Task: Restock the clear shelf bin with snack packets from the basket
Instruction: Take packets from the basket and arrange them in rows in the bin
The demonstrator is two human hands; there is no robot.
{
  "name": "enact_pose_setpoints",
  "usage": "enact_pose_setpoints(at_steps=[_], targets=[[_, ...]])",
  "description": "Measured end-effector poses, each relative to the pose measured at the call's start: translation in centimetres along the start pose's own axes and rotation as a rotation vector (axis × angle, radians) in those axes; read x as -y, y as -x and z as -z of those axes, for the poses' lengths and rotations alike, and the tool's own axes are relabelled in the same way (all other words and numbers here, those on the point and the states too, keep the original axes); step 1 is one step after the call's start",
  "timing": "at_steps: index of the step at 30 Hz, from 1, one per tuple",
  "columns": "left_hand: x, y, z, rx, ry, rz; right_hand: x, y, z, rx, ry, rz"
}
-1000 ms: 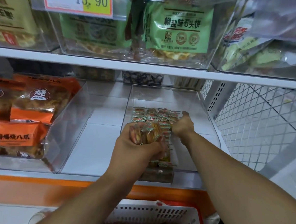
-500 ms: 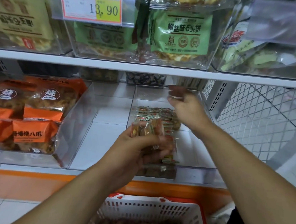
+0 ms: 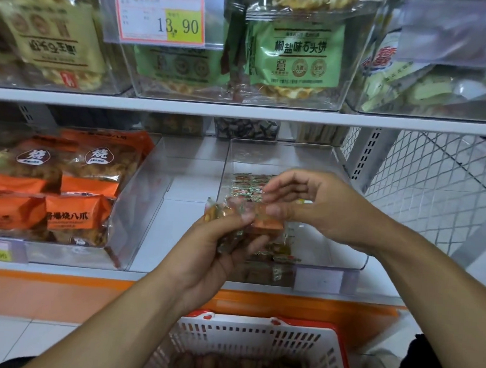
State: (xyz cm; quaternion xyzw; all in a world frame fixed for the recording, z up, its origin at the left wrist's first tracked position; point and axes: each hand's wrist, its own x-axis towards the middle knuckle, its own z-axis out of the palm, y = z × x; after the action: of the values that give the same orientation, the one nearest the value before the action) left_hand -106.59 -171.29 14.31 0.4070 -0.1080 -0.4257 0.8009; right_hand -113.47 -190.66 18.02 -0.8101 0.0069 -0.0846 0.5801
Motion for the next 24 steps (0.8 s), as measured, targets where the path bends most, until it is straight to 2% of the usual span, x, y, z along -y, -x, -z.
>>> enact_pose_setpoints(at_steps=[2,4,8,12,15,18,21,24], targets=[[0.1,0.2,0.1,-0.033,-0.039,-0.102,-0.3,0.3,-0.5,0.059,0.028,-0.116],[0.2,0.4,0.2,-0.061,-0.071,-0.169,-0.4,0.6,-0.8,0.14,-0.116,-0.254],[0.4,1.0,0.2,-0.075,-0.18,-0.175,-0.3,1.2,-0.3,0.218,-0.278,-0.325],[0.8,1.0,0.0,-0.128,-0.228,-0.194,-0.3,1.7,-0.2,0.152,-0.14,-0.272],[0.5,1.0,0.2,-0.178,-0.093,-0.166,-0.1,2.0,-0.4,-0.066,0.034,-0.105],[0.3,1.0,0.2,-0.133,-0.012,-0.012,-0.2,2.3,-1.4,-0.287,0.274,0.126],[0.6,1.0,-0.2,-0.074,0.016,0.058,-0.6,2.8,-3.5,-0.316,0.421,0.262],[0.8,0.9,-0.3,-0.061,-0.006,0.03,-1.2,3.3,-4.8,-0.306,0.436,0.286]])
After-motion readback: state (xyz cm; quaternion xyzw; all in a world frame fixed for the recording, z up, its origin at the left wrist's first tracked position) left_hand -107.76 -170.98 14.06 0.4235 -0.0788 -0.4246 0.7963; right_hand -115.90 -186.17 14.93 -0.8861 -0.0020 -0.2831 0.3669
